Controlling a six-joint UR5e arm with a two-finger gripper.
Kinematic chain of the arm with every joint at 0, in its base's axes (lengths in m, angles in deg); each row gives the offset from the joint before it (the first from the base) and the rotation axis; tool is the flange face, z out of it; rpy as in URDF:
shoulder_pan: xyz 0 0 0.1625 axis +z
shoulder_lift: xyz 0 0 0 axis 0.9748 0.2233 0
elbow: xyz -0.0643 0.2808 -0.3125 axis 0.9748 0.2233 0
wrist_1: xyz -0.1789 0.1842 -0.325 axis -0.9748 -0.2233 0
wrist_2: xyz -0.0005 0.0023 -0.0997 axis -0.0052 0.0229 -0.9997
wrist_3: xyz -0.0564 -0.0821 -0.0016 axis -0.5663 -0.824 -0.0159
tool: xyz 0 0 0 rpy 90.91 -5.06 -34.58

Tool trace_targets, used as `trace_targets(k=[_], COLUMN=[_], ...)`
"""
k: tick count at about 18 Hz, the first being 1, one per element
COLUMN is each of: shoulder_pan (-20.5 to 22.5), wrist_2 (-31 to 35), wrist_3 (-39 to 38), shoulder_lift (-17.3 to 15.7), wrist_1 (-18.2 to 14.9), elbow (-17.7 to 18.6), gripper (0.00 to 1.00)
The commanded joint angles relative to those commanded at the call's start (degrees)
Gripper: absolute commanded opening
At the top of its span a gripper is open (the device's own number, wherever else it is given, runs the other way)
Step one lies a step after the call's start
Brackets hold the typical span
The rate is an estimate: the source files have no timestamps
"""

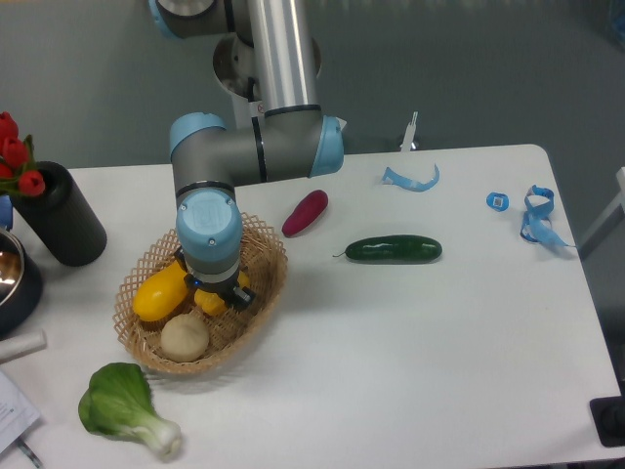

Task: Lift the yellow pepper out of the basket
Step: 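Close the gripper around the yellow bell pepper in the basket, then lift the held yellow pepper out of the basket toward the cucumber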

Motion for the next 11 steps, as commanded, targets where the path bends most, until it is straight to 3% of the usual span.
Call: trace_targets(k=[7, 11], shoulder_pan=[8.08, 13.44], wrist_2=[-0.44, -0.44], wrist_3=[0.44, 1.58], shoulder_lift=[-3.52, -4.57], wrist_1=[0.00, 0.26], elbow=[-0.53, -4.12], gripper=[0.37, 0.37])
